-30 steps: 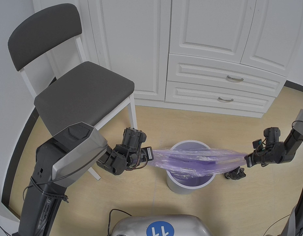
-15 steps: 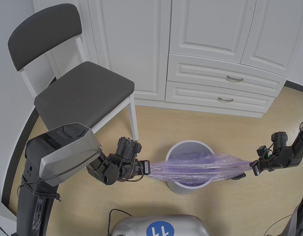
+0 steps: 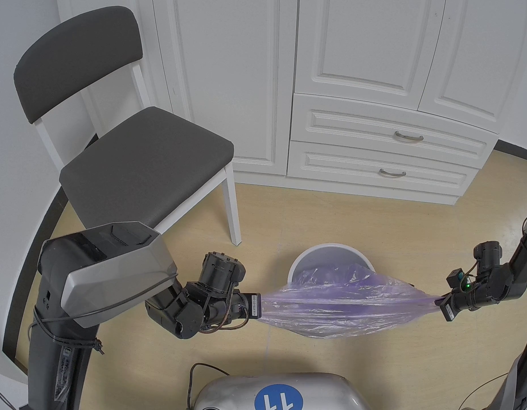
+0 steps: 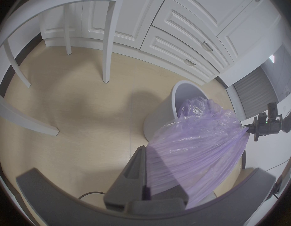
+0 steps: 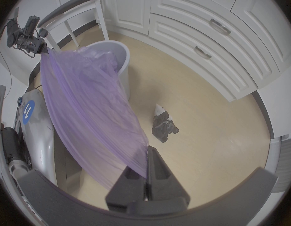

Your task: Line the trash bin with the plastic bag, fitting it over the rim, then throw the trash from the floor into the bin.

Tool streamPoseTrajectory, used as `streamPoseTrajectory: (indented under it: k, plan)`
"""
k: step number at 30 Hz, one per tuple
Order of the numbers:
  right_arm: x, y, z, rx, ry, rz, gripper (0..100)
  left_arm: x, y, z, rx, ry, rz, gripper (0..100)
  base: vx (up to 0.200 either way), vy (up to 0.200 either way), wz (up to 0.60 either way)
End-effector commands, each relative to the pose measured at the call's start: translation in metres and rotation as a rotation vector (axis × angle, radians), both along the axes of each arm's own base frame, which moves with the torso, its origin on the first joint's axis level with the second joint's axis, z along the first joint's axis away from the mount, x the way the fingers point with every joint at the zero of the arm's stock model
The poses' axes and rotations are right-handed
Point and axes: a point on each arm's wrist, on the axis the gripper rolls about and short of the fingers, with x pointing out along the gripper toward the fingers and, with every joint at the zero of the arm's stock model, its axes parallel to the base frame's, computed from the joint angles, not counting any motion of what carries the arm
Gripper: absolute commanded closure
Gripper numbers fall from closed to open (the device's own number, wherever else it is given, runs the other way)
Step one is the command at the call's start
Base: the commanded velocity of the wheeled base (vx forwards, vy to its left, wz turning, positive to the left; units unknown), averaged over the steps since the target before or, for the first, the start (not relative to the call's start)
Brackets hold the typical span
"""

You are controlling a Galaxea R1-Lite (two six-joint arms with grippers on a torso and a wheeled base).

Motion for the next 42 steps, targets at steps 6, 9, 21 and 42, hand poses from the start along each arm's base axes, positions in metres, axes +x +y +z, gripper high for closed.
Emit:
streamPoseTrajectory:
  k: [6,9,21,42]
  plan:
    - [0.005,0.000,-0.026,0.019,0.068,0.005,100,-0.002,-0.004,-0.008,0.008,0.013,-0.010,100,0.000,0.000,0.00]
    - [0.005,0.002,-0.032,0.022,0.086,0.014,100,-0.005,-0.005,-0.011,0.013,0.024,-0.016,100,0.000,0.000,0.00]
    - [0.019,0.019,-0.045,0.036,0.082,0.059,100,0.002,-0.011,-0.019,-0.009,-0.035,-0.006,100,0.000,0.000,0.00]
    - [0.031,0.060,-0.037,0.128,-0.109,0.070,100,0.005,0.004,-0.009,-0.007,-0.194,0.024,100,0.000,0.000,0.00]
